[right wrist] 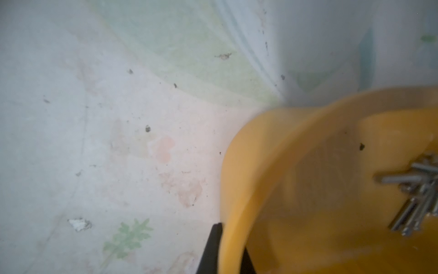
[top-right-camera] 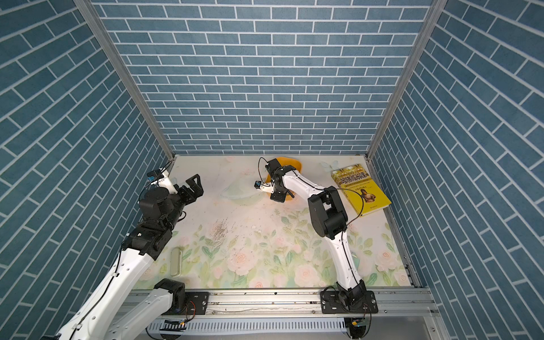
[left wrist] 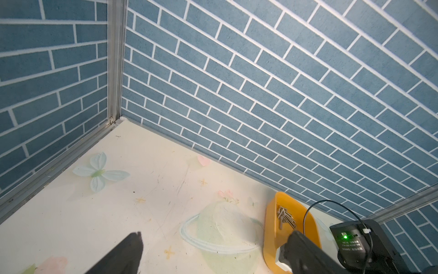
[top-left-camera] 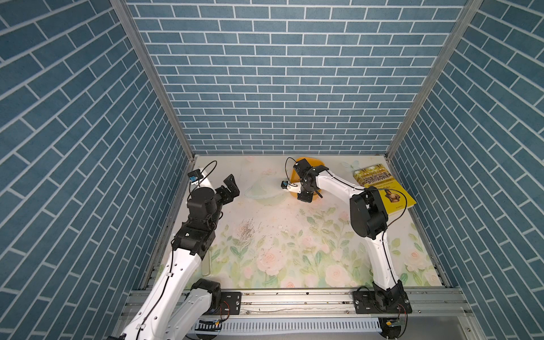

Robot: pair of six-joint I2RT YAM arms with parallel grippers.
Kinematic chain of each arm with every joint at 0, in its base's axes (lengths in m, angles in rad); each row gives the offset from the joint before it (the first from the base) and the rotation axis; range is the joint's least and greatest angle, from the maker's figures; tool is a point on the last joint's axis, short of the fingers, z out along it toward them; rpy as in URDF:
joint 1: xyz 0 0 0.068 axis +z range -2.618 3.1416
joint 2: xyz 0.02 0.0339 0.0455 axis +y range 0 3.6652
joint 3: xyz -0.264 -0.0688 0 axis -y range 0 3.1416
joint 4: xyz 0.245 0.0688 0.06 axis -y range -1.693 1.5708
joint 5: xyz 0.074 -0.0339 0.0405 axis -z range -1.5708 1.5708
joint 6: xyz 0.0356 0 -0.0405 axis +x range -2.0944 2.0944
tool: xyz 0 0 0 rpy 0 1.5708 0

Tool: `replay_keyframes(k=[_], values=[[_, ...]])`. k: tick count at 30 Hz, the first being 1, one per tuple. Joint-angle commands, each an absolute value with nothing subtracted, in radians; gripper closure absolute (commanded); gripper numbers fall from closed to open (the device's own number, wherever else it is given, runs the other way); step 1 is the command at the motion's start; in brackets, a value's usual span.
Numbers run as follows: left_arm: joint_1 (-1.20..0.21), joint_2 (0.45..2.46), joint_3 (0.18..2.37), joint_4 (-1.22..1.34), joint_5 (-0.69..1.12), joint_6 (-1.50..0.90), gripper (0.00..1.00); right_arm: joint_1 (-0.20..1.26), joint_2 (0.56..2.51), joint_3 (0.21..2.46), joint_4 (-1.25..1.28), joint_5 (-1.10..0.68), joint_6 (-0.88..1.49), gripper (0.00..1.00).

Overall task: Take out the screws from the storage box
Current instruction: Pick up the storage box at the center of the board.

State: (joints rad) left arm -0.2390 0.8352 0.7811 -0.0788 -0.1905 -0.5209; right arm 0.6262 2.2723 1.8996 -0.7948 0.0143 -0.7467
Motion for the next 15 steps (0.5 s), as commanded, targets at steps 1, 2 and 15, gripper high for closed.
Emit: replay_keyframes(k=[1,2,15], values=[[-0.241,0.833,0.808,-0.099,-0.210,-0.524,0.00,0.625,2.293,1.925,-0.828,-0.003,-0.747,0.97],[-0.241,0.833,0.809,-0.101,-0.215,-0.523,0.00,0.625,2.290,1.927,-0.828,-0.006,-0.747,0.99],[-0.242,0.829,0.810,-0.101,-0.219,-0.525,0.00,0.629,2.250,1.936,-0.861,-0.070,-0.742,1.00]])
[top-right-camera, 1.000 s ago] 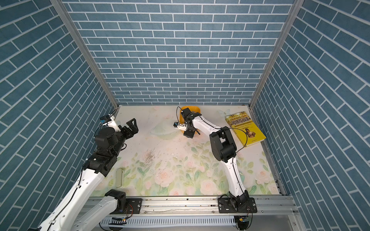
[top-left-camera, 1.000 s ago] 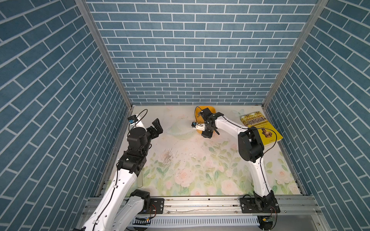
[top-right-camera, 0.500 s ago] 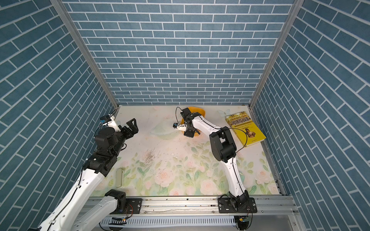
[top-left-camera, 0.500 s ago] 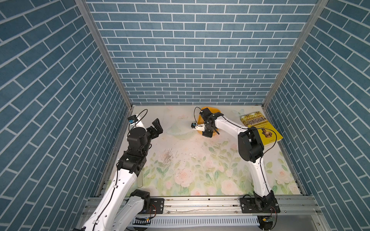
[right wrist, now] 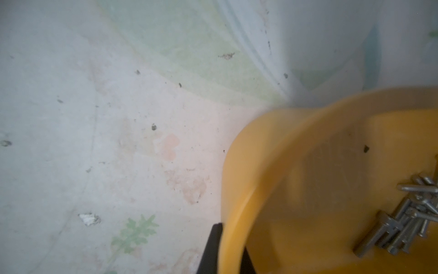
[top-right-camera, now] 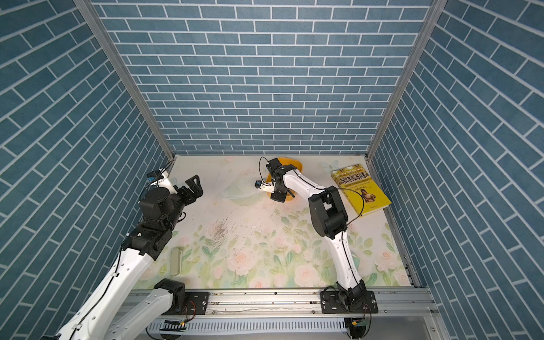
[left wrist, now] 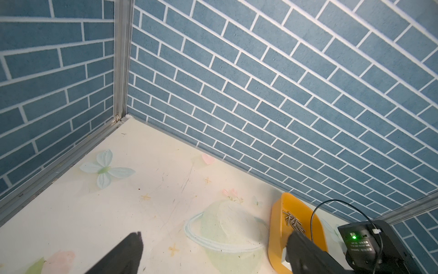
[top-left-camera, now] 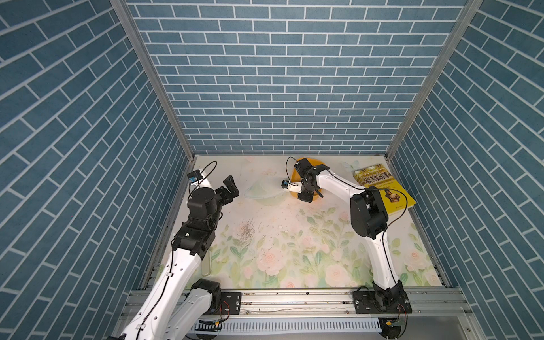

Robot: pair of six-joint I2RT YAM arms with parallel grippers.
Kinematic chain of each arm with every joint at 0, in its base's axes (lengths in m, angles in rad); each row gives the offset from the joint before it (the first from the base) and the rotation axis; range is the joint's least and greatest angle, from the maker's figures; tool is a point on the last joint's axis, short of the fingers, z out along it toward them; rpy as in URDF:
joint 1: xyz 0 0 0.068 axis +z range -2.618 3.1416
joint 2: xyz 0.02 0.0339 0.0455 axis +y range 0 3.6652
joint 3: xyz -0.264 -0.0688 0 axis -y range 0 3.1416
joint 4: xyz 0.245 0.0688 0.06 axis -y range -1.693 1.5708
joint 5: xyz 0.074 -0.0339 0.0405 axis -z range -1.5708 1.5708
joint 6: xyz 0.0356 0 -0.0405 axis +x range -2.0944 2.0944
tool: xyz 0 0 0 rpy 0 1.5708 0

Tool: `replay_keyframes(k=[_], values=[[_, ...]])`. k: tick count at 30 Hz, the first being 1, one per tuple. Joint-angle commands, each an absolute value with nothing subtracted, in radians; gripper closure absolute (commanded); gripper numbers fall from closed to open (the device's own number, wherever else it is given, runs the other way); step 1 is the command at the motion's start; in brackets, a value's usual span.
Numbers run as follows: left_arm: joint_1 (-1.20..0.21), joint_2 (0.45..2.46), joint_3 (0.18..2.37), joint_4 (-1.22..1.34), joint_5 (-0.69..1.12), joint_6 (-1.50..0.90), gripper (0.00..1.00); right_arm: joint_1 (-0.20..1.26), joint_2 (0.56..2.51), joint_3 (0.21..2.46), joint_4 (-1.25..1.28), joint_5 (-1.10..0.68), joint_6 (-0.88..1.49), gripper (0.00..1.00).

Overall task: Take out the screws from the storage box
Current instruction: Pick up the storage box at the center of the board.

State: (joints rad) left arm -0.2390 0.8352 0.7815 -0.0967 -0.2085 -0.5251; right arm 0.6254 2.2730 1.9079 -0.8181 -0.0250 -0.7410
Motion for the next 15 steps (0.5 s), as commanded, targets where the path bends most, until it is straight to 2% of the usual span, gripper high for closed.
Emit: replay_keyframes(k=[1,15], values=[[-0.241,0.830,0.811,-0.102,-0.221,-0.524,0.00,0.629,2.242,1.936,-0.868,-0.110,-0.739,1.00],[-0.241,0.816,0.822,-0.133,-0.255,-0.525,0.00,0.656,2.146,2.001,-1.040,-0.380,-0.611,1.00]])
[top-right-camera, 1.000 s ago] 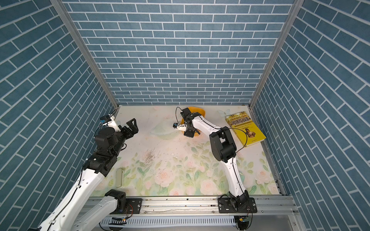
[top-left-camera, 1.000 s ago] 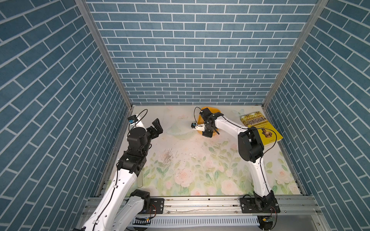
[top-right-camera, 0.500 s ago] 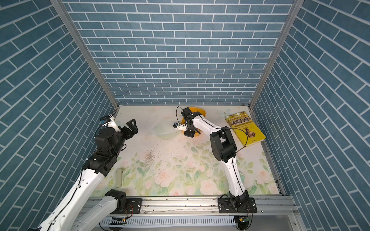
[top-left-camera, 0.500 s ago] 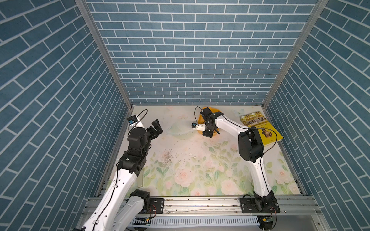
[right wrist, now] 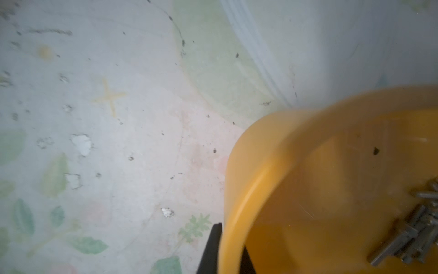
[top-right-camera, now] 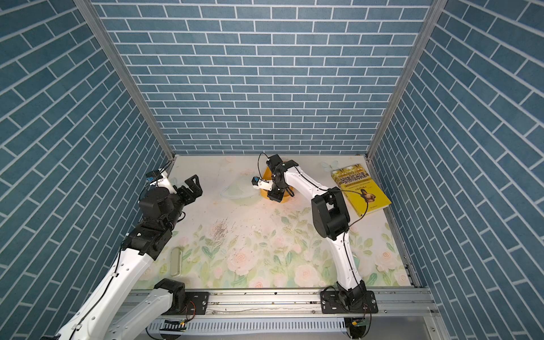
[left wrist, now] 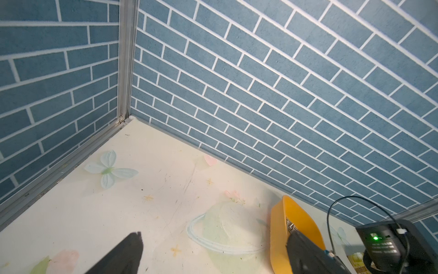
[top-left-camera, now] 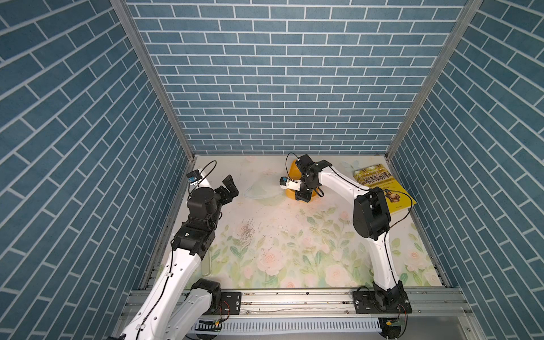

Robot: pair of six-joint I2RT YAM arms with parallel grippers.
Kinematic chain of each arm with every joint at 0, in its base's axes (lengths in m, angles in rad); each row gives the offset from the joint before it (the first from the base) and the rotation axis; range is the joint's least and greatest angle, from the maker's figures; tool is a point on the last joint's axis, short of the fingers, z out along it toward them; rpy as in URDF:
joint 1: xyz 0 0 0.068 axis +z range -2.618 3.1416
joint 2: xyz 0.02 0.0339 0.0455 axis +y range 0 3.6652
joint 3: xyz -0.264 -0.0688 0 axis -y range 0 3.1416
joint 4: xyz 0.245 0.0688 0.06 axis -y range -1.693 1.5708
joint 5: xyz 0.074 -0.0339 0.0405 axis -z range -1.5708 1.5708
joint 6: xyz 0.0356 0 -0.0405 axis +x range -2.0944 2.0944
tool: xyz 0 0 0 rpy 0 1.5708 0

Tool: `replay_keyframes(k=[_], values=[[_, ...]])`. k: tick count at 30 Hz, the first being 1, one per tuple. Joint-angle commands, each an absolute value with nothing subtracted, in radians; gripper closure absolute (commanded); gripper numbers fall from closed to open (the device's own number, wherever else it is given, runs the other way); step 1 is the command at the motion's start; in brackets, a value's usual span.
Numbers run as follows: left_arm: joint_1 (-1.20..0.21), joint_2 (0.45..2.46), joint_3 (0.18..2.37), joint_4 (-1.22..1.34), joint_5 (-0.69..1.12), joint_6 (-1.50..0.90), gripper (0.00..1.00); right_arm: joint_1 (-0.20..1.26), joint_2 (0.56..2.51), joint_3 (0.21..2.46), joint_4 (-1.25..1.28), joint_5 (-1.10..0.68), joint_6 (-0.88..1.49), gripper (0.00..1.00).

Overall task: Take out the screws from the storage box
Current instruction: Pick up the storage box at the center of the board, then place the storage box at the center of the board.

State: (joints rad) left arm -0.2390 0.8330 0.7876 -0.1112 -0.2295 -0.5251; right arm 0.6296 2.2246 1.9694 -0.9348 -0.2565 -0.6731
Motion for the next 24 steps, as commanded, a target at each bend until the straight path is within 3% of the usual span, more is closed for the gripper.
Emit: replay_keyframes(k=[1,24], values=[[-0.241,0.810,0.819,-0.133,-0.259,-0.524,0.00,0.674,2.133,1.997,-1.057,-0.389,-0.608,1.00],[-0.241,0.796,0.808,-0.170,-0.310,-0.521,0.00,0.875,1.770,1.593,-1.011,-0.603,-0.525,1.00]])
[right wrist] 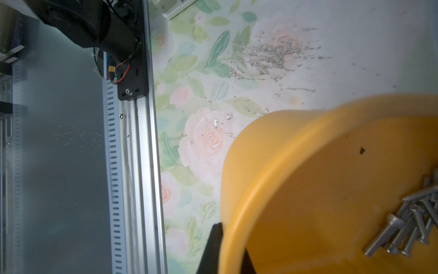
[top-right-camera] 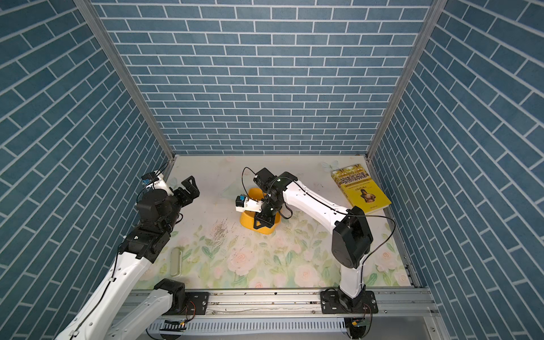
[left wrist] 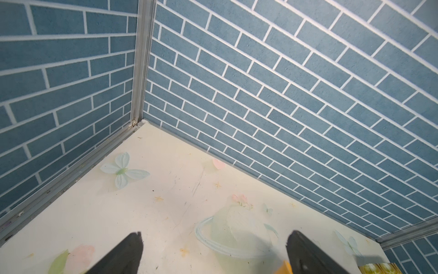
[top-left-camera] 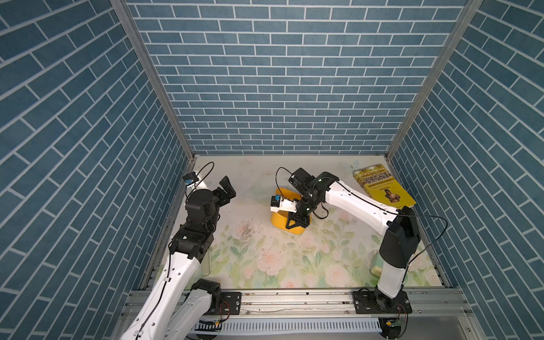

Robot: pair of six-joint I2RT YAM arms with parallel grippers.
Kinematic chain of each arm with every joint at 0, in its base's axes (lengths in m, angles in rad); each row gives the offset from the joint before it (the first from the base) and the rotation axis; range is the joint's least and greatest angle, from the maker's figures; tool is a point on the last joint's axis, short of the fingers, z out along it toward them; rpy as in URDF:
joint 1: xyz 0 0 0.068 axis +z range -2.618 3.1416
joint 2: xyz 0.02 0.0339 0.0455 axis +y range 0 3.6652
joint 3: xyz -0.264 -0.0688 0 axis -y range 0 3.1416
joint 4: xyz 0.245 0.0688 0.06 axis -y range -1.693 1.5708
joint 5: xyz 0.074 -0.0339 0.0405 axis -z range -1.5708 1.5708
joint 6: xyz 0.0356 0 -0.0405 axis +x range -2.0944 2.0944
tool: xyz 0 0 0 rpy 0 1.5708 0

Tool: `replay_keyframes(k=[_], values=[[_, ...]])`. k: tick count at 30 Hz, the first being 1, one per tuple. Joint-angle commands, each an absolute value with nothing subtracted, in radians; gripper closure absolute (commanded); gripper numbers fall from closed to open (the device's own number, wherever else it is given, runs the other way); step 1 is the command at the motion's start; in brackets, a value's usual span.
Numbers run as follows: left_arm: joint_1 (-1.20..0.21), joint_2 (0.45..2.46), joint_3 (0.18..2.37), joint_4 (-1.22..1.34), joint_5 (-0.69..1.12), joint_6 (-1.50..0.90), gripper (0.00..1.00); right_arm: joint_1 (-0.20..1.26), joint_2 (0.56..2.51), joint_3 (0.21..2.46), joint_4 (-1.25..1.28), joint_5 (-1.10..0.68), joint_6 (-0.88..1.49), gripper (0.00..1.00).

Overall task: Take out the screws from the storage box
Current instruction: Place the storage box at the center of the board.

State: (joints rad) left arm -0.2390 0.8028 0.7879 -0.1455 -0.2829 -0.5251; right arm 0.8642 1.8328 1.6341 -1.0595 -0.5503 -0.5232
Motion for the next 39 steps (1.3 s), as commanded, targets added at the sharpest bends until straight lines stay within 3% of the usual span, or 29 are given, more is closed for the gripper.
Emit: replay_keyframes(k=[1,20,29,39], values=[[-0.241,0.796,0.810,-0.174,-0.311,-0.520,0.00,0.880,1.756,1.572,-0.997,-0.587,-0.513,1.00],[-0.241,0.795,0.807,-0.176,-0.306,-0.521,0.00,1.202,1.730,1.331,-0.895,-0.221,-0.311,1.00],[-0.241,0.793,0.807,-0.176,-0.306,-0.522,0.00,1.250,1.784,1.252,-0.822,-0.200,-0.257,1.00],[-0.240,0.793,0.806,-0.170,-0.289,-0.520,0.00,1.278,1.776,1.196,-0.716,-0.227,-0.267,0.80]])
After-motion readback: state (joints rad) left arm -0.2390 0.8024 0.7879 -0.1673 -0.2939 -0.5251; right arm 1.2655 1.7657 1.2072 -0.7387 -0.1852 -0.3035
